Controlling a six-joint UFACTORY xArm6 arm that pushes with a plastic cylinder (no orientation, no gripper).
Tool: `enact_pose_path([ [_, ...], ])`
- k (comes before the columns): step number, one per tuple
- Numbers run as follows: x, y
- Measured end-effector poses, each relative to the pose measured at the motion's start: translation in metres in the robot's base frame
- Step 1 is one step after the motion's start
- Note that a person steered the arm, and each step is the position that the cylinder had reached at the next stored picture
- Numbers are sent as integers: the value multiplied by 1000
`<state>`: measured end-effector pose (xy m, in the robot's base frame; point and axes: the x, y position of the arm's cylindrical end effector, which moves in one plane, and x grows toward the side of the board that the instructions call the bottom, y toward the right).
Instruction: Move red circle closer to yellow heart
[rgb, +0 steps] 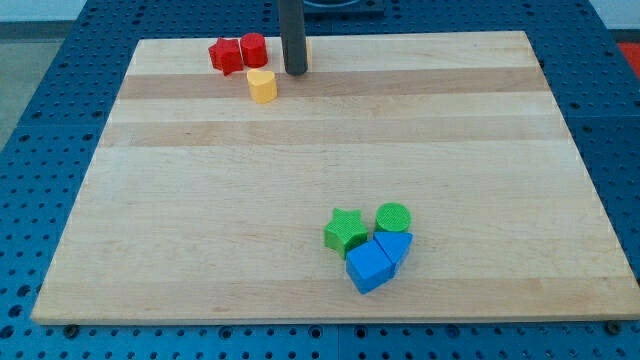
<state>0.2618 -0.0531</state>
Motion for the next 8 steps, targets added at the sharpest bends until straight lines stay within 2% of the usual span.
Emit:
enact_pose_path([
  [2,18,-27],
  [4,2,-35],
  [5,9,-35],
  [6,27,-4],
  [7,21,53],
  [8,-8,90],
])
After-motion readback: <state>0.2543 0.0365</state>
